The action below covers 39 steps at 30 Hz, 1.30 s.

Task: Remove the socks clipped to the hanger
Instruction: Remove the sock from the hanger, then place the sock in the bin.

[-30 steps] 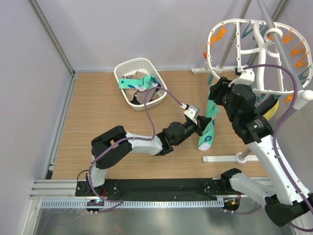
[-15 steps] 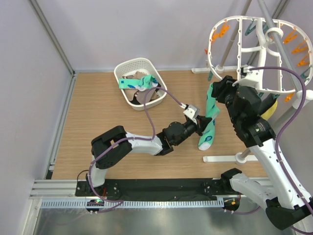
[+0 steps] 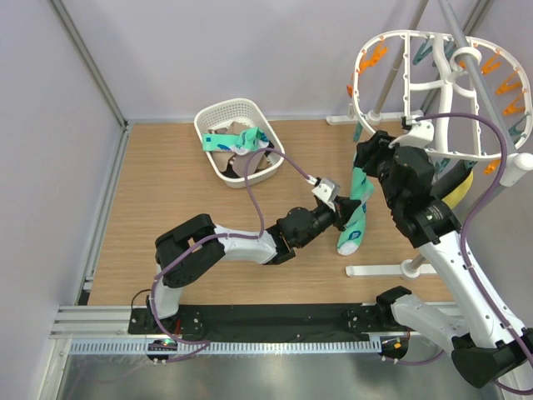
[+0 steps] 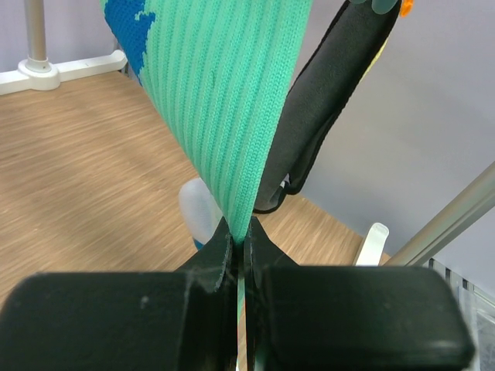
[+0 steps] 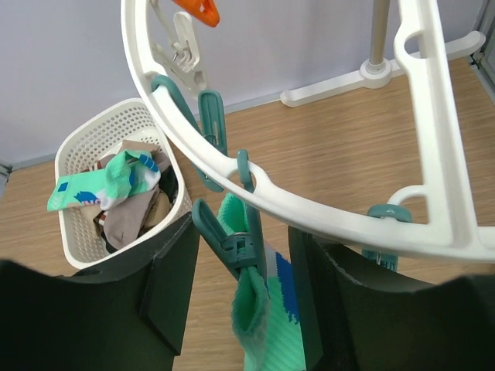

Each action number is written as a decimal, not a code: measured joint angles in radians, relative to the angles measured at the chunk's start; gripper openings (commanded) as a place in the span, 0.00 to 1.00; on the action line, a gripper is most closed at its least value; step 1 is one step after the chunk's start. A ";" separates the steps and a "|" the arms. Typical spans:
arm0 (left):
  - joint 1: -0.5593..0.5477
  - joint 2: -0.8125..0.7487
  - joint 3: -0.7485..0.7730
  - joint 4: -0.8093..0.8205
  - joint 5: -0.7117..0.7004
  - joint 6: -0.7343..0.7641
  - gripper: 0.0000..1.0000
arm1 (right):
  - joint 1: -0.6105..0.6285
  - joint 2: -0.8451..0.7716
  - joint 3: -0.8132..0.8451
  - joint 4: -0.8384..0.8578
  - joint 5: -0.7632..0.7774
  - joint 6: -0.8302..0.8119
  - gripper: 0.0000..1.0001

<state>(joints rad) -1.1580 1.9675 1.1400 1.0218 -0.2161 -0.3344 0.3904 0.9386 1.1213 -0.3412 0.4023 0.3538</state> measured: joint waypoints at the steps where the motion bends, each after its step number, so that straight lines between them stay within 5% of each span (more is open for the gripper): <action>1: 0.000 0.000 0.000 0.000 0.000 0.000 0.00 | 0.000 -0.003 -0.003 0.005 0.000 -0.002 0.52; 4: 0.000 0.000 0.000 0.000 0.000 0.000 0.00 | 0.000 -0.004 -0.005 0.025 0.003 -0.004 0.47; 8: 0.000 0.000 0.000 0.001 0.000 0.000 0.00 | 0.000 -0.004 -0.005 0.045 0.007 -0.015 0.09; 10: 0.000 0.000 0.000 0.001 0.000 -0.001 0.00 | 0.000 -0.004 -0.005 0.056 0.007 -0.016 0.01; 20: 0.000 -0.001 -0.009 0.001 -0.009 0.000 0.00 | 0.000 -0.013 -0.005 0.062 0.006 -0.011 0.01; 26: 0.029 -0.124 -0.153 -0.068 -0.100 -0.003 0.00 | 0.000 -0.020 0.034 -0.009 0.001 -0.014 0.01; 27: 0.047 -0.159 -0.172 -0.093 -0.109 -0.006 0.00 | 0.000 -0.020 0.050 -0.029 -0.003 -0.015 0.04; 28: 0.063 -0.189 -0.178 -0.122 -0.116 -0.008 0.00 | 0.000 -0.020 0.068 -0.051 -0.010 -0.017 0.19; 30: 0.109 -0.265 -0.179 -0.196 -0.130 -0.001 0.00 | 0.000 -0.018 0.106 -0.087 -0.027 -0.020 0.33; 31: 0.130 -0.305 -0.176 -0.230 -0.140 0.005 0.00 | 0.000 -0.018 0.123 -0.103 -0.037 -0.023 0.52; 35: 0.219 -0.429 -0.090 -0.399 -0.162 0.040 0.00 | 0.000 -0.021 0.176 -0.182 -0.092 -0.042 0.96; 39: 0.336 -0.480 0.050 -0.535 -0.142 0.057 0.00 | 0.000 -0.027 0.210 -0.262 -0.159 -0.058 1.00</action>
<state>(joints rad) -0.8223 1.4872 1.1904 0.4870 -0.3584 -0.2775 0.3904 0.9112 1.3312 -0.6037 0.2432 0.2955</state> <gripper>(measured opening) 0.025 0.991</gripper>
